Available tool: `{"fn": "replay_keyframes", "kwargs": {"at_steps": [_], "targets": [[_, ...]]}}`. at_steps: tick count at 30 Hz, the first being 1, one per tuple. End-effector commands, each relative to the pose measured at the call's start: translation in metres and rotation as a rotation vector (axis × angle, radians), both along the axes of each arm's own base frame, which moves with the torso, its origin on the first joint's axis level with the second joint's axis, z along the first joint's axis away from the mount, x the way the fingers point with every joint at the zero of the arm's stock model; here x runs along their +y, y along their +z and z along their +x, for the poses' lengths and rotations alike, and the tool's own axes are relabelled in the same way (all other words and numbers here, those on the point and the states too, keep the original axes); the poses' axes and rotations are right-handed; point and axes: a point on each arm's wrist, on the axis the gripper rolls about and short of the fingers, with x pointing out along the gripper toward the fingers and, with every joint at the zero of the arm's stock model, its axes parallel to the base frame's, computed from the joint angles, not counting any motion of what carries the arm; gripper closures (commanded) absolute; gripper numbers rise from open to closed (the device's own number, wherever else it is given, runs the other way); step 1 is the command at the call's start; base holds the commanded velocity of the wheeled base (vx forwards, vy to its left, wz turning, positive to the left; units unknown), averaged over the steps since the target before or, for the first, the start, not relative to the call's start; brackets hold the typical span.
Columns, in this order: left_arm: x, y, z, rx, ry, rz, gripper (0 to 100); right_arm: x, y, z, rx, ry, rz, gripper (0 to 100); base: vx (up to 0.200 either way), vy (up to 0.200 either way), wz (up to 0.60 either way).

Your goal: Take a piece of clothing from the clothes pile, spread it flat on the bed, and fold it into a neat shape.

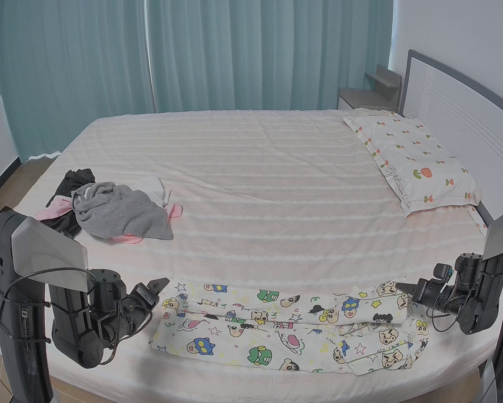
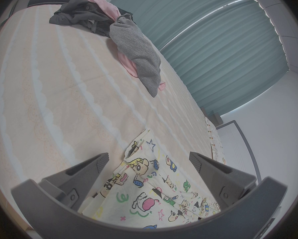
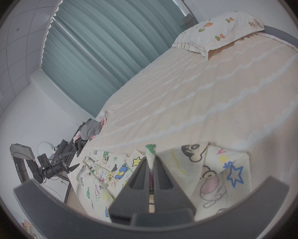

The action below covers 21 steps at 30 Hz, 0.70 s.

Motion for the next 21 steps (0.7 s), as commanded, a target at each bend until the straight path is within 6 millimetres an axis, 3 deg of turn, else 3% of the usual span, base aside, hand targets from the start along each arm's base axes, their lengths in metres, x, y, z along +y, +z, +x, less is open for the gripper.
{"fn": "replay_keyframes", "kwargs": {"at_steps": [1,11,12,20,21], "targets": [[0.000,0.001,0.001,-0.013,0.000,-0.003,0,-0.002,0.004,0.002,-0.032,-0.002,-0.009,100,0.000,0.000,0.00],[0.000,0.001,0.001,-0.013,0.001,-0.001,0,-0.001,-0.014,0.005,0.014,-0.014,-0.013,100,0.000,0.000,0.00],[0.000,0.001,0.001,-0.013,0.001,-0.001,0,-0.001,-0.015,0.006,0.016,-0.016,-0.012,0,0.000,0.000,0.00],[-0.001,-0.001,0.000,-0.009,-0.001,0.000,0,-0.007,-0.010,0.009,-0.011,-0.045,-0.022,0,0.000,0.000,0.00],[0.000,-0.001,0.001,-0.009,0.001,0.000,0,-0.012,0.002,0.010,-0.045,-0.079,-0.027,0,0.000,0.000,0.00]]}}
